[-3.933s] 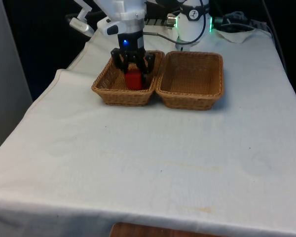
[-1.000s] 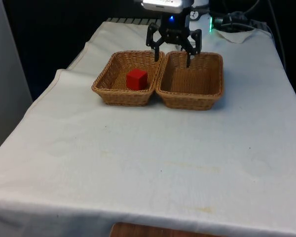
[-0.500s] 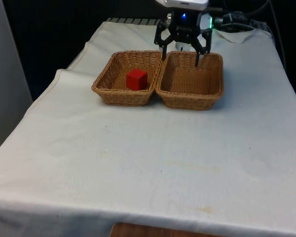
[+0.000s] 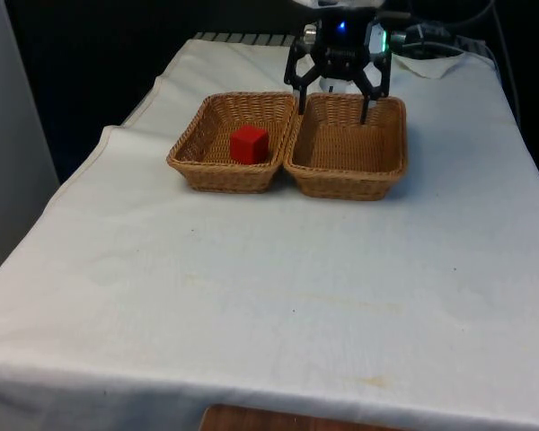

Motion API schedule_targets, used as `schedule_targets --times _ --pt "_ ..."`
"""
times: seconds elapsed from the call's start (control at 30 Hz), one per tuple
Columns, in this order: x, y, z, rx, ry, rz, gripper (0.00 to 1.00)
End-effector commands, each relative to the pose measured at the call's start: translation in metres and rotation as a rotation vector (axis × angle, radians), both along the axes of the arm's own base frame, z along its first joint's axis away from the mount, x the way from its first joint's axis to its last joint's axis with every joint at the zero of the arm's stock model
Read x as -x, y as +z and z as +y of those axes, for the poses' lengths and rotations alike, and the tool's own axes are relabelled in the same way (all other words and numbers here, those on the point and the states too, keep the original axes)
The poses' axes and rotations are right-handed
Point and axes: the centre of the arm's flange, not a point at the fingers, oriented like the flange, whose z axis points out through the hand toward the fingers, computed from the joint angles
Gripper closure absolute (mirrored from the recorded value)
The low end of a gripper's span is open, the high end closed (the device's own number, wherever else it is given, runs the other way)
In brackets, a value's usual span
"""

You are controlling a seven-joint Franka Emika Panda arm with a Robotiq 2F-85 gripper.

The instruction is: Pick up the red cube and place it into the right basket.

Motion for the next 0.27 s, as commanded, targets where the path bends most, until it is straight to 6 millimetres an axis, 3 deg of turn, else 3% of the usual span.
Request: schedule_targets --times 0.0,0.23 --pt "0.0003 0.0006 0.0017 -0.013 0.012 -0.016 0.0" --pt "-0.0002 -0.0004 0.0002 -0.002 0.016 -0.014 0.0"
